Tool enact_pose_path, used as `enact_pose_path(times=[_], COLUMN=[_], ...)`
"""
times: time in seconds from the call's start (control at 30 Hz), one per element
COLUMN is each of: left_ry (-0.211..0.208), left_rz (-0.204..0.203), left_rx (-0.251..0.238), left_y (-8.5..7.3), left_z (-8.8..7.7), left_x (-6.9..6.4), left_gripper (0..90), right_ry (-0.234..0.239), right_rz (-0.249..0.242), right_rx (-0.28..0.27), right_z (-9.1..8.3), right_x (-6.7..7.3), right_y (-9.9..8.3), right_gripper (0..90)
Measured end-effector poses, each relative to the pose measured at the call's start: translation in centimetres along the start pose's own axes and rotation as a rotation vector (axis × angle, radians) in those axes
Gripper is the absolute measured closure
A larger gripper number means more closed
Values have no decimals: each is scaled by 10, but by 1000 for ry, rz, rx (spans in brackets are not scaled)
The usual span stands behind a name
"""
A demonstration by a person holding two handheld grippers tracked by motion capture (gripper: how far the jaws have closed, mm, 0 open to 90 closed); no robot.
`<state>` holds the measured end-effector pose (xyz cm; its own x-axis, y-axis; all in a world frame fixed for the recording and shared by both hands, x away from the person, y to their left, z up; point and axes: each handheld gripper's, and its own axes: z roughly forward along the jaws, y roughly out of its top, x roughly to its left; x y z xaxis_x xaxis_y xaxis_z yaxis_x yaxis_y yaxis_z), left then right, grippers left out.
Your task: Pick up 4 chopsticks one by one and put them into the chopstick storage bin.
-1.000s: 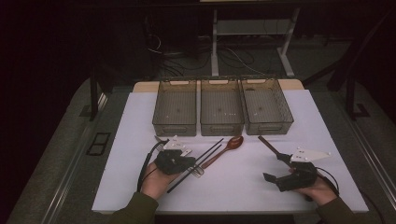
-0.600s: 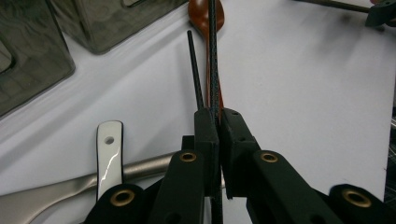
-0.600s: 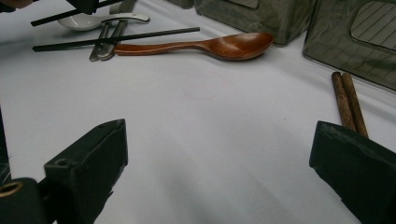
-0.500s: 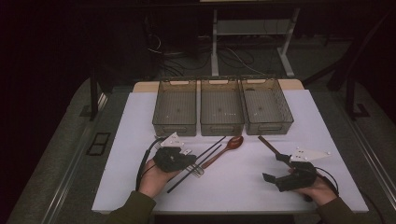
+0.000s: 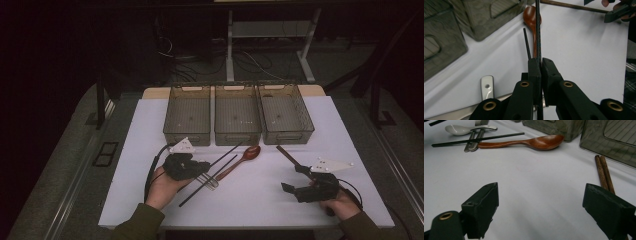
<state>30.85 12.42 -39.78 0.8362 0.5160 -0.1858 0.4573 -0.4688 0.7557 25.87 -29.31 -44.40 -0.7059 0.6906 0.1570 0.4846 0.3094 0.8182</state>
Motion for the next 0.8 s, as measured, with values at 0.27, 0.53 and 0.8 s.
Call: enact_pose_path(times=[0.27, 0.53, 0.8], left_ry=[4, 18, 32], left_rz=[0, -2, -7], left_rx=[-19, -15, -26], left_y=[11, 19, 31], left_z=[-5, -5, -7], left_x=[7, 12, 20], left_gripper=[848, 848, 848], right_ry=[-19, -25, -22], right_rz=[5, -11, -11], right_rx=[2, 11, 14], right_z=[-1, 0, 0], right_x=[1, 2, 2], right_y=[1, 0, 0], right_gripper=[128, 128, 128])
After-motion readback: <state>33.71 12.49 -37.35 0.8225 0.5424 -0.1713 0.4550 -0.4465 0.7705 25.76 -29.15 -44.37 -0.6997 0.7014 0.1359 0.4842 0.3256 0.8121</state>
